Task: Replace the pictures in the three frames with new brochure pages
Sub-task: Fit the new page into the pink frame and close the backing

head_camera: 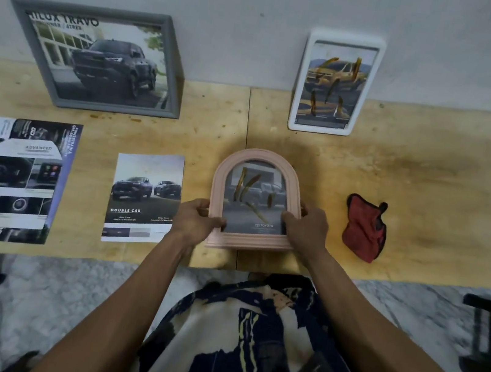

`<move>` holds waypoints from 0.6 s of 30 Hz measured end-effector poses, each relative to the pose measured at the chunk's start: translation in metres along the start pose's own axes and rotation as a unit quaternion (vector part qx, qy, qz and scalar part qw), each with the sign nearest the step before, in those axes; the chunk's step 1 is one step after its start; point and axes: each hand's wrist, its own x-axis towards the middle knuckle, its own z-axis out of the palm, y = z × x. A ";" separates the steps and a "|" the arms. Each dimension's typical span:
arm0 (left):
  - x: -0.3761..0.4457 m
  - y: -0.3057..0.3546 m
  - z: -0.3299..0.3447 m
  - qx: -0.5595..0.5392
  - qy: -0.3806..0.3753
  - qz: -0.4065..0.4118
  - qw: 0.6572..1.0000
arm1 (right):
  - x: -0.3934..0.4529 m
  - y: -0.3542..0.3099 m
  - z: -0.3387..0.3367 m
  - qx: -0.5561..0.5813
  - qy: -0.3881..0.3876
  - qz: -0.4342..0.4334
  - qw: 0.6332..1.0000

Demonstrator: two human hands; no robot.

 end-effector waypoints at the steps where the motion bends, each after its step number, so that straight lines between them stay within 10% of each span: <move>1: 0.003 0.001 0.002 0.025 0.006 0.002 1.000 | 0.003 0.002 0.000 -0.004 -0.007 0.007 1.000; 18: 0.016 0.007 0.022 0.204 0.071 0.057 0.975 | 0.032 0.018 0.010 -0.102 -0.057 0.033 0.993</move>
